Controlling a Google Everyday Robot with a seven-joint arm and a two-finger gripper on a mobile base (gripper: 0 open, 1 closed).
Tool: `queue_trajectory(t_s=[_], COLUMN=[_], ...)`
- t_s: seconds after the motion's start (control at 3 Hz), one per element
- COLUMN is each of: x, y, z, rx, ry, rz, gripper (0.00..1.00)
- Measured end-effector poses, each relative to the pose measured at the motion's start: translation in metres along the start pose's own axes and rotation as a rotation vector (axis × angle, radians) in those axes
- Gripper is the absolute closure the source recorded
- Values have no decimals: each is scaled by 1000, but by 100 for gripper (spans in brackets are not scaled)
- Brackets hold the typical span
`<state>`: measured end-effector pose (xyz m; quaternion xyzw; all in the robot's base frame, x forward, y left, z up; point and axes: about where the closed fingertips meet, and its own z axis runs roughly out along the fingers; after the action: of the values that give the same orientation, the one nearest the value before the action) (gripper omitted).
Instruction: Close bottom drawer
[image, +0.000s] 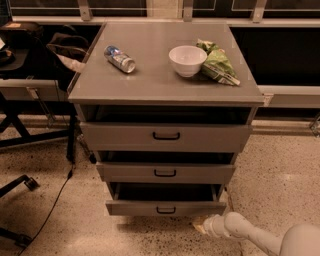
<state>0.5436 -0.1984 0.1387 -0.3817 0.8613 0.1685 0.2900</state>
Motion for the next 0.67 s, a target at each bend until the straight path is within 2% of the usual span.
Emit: queue_trajectory(t_s=[0.67], x=[-1], y=[1], z=[2], rx=[4], ry=[-18], rz=[11], gripper=[100])
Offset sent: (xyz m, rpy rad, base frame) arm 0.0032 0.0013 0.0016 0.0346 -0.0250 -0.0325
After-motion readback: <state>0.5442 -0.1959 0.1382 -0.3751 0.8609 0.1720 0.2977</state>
